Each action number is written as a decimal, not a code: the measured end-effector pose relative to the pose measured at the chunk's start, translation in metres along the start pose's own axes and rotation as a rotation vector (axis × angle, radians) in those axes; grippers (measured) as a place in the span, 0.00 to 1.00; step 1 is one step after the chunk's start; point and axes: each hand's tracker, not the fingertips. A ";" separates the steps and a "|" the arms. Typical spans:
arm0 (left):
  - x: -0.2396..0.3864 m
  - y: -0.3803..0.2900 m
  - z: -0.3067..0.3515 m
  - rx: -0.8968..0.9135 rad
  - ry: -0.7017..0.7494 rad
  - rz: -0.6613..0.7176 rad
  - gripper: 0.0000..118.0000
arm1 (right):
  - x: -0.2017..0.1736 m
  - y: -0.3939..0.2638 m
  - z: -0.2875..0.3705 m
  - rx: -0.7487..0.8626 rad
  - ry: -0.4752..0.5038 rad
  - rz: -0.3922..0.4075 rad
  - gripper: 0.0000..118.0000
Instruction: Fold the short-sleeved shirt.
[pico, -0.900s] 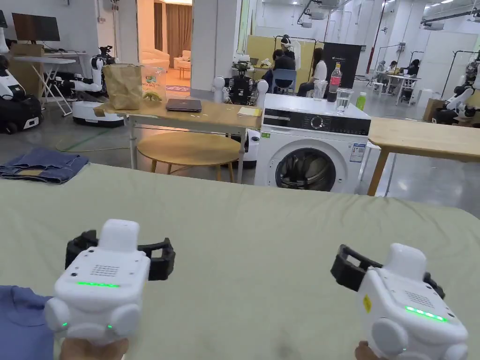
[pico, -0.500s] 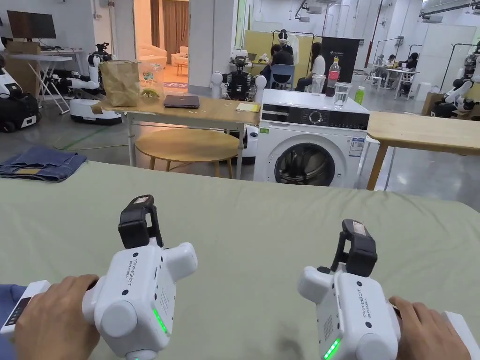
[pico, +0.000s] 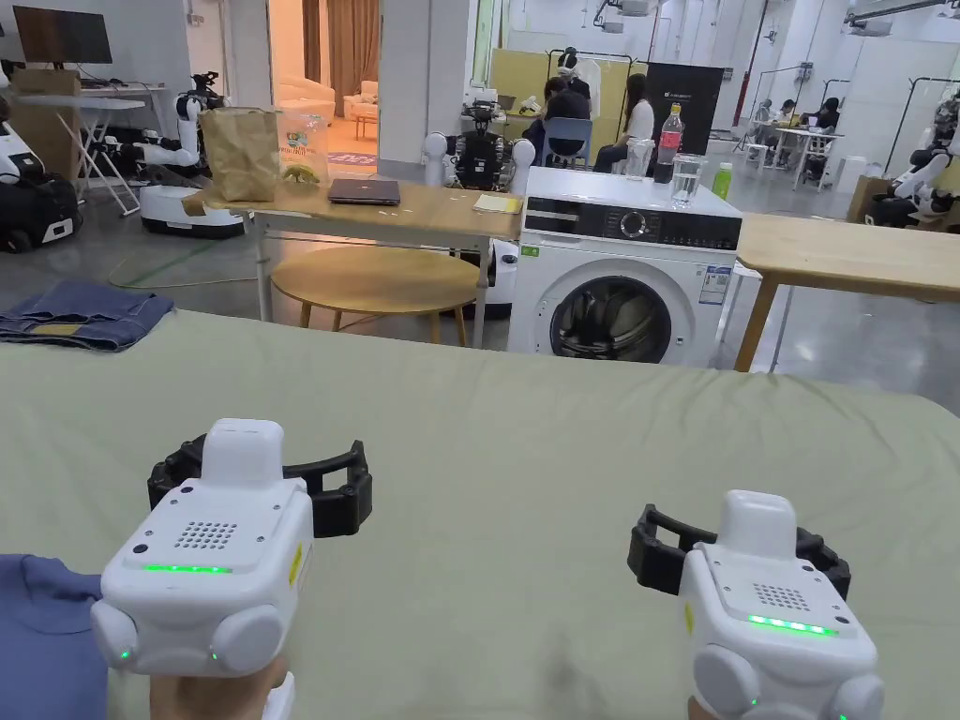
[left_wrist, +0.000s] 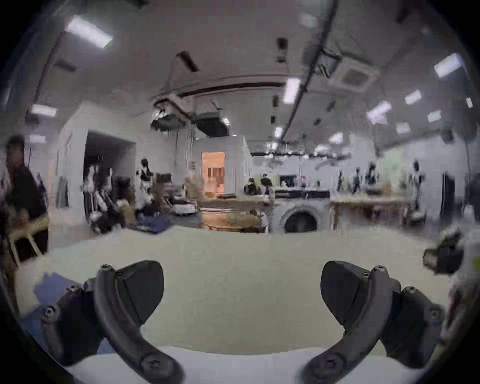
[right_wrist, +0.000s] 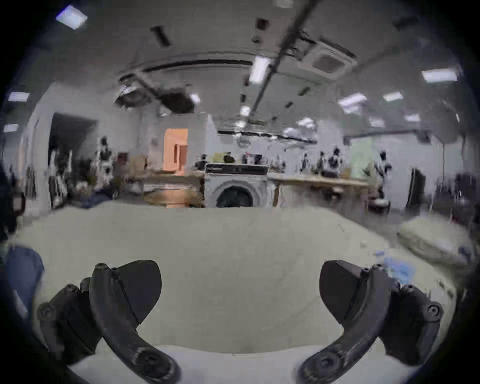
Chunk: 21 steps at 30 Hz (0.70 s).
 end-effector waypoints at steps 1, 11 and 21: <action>-0.001 0.000 0.000 -0.006 0.012 0.027 1.00 | 0.000 -0.001 0.000 -0.001 -0.002 -0.007 1.00; 0.005 -0.007 0.004 -0.027 0.045 -0.040 1.00 | -0.020 -0.002 0.011 0.025 0.027 0.083 1.00; 0.005 0.000 0.007 -0.035 0.085 -0.126 0.11 | -0.023 0.004 0.019 0.054 0.014 0.081 0.08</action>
